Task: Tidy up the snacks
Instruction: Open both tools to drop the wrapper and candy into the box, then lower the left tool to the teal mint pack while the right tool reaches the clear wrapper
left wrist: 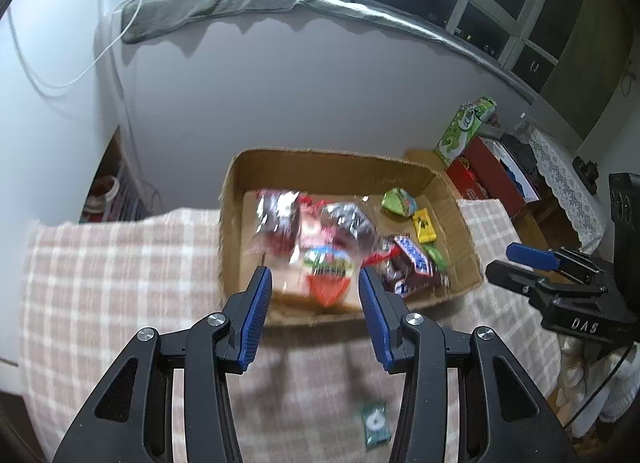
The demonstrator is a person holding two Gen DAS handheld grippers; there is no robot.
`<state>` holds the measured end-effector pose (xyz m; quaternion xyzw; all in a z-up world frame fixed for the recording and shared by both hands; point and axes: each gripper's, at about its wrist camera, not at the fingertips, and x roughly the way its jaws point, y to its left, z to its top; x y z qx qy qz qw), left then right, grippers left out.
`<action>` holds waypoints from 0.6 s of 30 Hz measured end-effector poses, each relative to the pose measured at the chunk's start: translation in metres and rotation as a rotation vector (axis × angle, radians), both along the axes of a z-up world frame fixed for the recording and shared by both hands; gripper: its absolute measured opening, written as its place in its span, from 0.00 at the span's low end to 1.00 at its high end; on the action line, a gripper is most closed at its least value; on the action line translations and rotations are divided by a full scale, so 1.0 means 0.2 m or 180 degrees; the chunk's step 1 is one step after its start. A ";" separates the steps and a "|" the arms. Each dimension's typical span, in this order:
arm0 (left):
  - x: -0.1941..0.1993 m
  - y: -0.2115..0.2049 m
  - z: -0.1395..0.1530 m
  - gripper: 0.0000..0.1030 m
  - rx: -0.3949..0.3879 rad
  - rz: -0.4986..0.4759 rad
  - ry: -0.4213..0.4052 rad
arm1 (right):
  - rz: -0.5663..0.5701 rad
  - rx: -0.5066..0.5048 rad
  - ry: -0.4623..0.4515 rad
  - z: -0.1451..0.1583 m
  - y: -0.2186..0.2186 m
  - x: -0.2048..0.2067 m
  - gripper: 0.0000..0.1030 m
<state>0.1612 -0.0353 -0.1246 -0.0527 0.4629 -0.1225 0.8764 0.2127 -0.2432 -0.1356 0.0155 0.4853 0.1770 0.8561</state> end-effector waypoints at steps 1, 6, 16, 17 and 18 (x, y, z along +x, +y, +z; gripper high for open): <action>-0.02 0.00 -0.01 0.42 0.0009 -0.0008 0.0020 | -0.0005 0.0005 0.0011 0.00 -0.01 -0.02 0.62; -0.15 0.02 -0.07 0.42 -0.0024 -0.0012 0.0148 | -0.0014 0.0002 0.0094 -0.06 -0.02 -0.10 0.62; -0.39 -0.11 -0.28 0.42 -0.0165 -0.0154 0.0581 | 0.0140 -0.0107 0.0325 -0.22 0.06 -0.17 0.61; -0.40 -0.13 -0.30 0.42 -0.0176 -0.0168 0.0617 | 0.0158 -0.0121 0.0335 -0.23 0.06 -0.18 0.61; -0.41 -0.14 -0.31 0.42 -0.0187 -0.0177 0.0645 | 0.0190 -0.0150 0.0348 -0.25 0.08 -0.18 0.61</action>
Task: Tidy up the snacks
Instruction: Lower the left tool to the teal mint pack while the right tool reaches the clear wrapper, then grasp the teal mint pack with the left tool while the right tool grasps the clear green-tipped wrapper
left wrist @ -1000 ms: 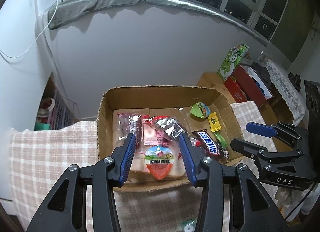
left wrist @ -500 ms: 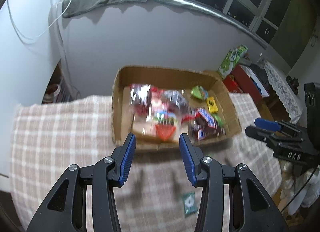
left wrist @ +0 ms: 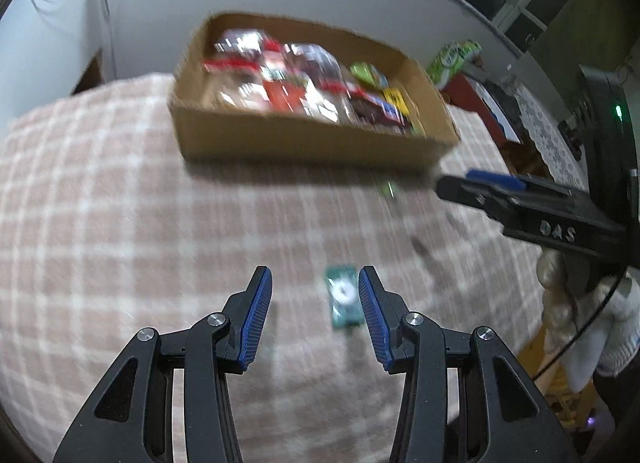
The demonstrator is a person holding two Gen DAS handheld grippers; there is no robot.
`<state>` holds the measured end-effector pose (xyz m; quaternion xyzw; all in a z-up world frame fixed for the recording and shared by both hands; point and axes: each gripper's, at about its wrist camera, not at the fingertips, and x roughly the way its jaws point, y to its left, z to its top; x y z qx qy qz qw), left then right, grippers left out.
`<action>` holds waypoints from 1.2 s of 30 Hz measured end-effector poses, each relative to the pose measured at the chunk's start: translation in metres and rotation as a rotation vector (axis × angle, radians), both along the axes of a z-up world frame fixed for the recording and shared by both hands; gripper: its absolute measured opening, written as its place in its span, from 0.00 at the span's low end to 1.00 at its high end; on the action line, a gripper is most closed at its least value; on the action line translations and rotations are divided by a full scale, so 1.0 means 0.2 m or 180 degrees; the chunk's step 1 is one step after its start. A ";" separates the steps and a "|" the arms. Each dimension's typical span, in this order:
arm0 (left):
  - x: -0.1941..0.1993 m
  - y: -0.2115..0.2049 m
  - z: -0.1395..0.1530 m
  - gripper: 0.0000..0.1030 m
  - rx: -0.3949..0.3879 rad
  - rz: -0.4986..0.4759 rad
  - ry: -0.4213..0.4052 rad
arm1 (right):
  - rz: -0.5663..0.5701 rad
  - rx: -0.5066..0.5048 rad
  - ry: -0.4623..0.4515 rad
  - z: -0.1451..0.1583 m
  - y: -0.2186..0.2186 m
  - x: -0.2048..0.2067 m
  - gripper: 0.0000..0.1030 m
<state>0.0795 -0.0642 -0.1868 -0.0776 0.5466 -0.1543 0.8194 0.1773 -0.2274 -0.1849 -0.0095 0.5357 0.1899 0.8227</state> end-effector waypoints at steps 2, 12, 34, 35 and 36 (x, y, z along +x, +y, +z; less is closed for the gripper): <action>-0.01 -0.04 -0.04 0.42 -0.0012 -0.0028 0.0061 | 0.0051 -0.0025 0.0029 -0.03 0.02 0.00 0.61; -0.01 -0.17 -0.14 0.42 0.0088 -0.0098 0.0167 | 0.0102 -0.0001 0.0160 -0.12 0.09 0.06 0.55; -0.04 -0.20 -0.17 0.20 0.0354 -0.0172 -0.0060 | 0.0215 -0.0336 0.0165 -0.27 0.27 0.12 0.23; -0.05 -0.19 -0.17 0.19 0.0318 -0.0147 -0.0052 | 0.0219 -0.0339 0.0160 -0.27 0.27 0.12 0.23; -0.05 -0.16 -0.17 0.19 0.0284 -0.0129 -0.0039 | 0.0221 -0.0339 0.0159 -0.27 0.28 0.12 0.23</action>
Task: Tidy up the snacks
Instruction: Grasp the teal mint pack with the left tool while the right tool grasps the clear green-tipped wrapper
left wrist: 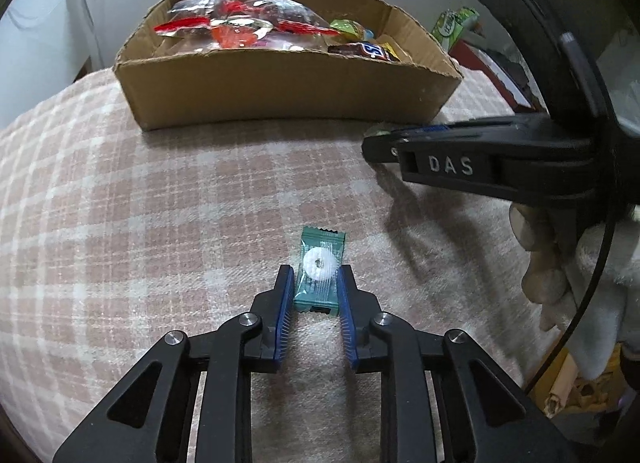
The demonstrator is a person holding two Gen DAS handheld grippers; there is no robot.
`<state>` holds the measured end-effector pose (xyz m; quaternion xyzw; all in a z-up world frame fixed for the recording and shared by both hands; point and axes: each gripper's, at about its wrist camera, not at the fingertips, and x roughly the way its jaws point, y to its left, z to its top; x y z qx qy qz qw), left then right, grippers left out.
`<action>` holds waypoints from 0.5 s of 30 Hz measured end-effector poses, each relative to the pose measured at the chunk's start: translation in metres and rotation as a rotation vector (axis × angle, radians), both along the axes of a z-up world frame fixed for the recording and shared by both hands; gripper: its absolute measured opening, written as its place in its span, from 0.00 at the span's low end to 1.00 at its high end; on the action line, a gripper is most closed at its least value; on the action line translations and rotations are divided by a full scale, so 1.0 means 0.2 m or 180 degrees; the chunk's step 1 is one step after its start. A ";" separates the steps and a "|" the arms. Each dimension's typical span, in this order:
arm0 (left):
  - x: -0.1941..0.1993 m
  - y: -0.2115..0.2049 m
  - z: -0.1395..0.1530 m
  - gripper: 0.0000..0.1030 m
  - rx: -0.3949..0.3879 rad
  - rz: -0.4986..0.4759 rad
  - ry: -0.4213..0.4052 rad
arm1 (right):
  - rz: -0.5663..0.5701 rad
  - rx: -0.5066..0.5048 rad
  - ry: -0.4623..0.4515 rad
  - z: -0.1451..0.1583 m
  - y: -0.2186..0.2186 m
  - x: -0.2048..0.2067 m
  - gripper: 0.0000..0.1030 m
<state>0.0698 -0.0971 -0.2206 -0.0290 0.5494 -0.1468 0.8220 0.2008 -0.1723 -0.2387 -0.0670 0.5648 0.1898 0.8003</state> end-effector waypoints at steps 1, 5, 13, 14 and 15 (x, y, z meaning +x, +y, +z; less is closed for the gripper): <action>0.00 0.01 0.00 0.19 -0.0024 0.0017 0.0009 | 0.0002 0.0003 -0.0002 0.00 0.00 0.00 0.23; 0.00 0.06 0.01 0.19 -0.0087 0.0084 0.0033 | 0.0001 0.0037 0.0000 0.01 -0.04 -0.06 0.23; 0.00 0.12 0.10 0.19 -0.0122 0.0136 -0.0044 | 0.0020 0.0081 -0.0062 0.05 -0.06 -0.08 0.23; 0.01 0.12 0.11 0.19 -0.0126 0.0139 -0.0060 | 0.0022 0.0086 -0.0081 0.07 -0.08 -0.09 0.23; 0.01 0.13 0.14 0.19 -0.0127 0.0138 -0.0085 | 0.0027 0.0100 -0.0100 0.09 -0.08 -0.09 0.23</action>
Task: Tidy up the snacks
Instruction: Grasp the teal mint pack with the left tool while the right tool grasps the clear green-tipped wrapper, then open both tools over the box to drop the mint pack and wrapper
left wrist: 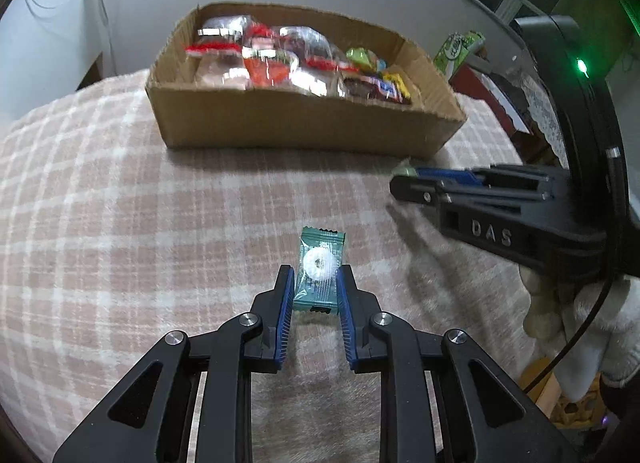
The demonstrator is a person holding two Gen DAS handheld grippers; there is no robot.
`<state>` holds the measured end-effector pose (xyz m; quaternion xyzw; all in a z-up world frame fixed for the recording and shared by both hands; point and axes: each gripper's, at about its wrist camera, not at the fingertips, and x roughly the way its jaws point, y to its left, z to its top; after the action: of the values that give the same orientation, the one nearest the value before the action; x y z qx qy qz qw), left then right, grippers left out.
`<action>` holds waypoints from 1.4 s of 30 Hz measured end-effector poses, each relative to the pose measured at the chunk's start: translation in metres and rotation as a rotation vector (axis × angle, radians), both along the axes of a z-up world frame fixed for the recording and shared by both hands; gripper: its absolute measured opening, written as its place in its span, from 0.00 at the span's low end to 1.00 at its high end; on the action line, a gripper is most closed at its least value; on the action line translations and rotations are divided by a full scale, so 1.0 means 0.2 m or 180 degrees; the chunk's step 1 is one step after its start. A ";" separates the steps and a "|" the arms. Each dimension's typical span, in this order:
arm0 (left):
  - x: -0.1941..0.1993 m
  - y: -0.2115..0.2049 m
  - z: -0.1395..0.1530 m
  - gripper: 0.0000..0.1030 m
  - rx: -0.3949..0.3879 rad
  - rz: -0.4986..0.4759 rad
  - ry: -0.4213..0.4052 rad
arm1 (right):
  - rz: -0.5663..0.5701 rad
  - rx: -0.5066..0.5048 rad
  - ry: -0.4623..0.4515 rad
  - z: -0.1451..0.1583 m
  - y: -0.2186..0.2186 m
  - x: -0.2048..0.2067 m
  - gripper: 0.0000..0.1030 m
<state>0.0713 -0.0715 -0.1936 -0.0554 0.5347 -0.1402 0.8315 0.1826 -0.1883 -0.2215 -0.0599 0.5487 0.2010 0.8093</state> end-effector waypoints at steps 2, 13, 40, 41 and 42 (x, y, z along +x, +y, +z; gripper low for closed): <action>0.01 0.01 0.05 0.19 0.0010 -0.0009 -0.0065 | 0.0003 0.0040 -0.0039 0.05 -0.01 -0.01 0.23; 0.15 0.02 0.24 0.19 0.0048 -0.0055 -0.0345 | -0.0075 0.0228 -0.0289 0.33 -0.10 0.03 0.23; 0.68 0.05 0.25 0.19 0.0078 -0.0002 -0.0458 | -0.0149 0.0180 -0.0299 0.33 -0.08 0.38 0.23; 0.69 0.05 0.25 0.19 0.0079 -0.0003 -0.0450 | -0.0148 0.0181 -0.0293 0.33 -0.08 0.39 0.23; 0.69 0.05 0.25 0.19 0.0081 -0.0003 -0.0443 | -0.0147 0.0183 -0.0285 0.32 -0.08 0.39 0.23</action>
<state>0.2097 -0.0618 -0.1437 -0.0347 0.4773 -0.1374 0.8672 0.2605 -0.2050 -0.1576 -0.0329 0.5071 0.1951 0.8388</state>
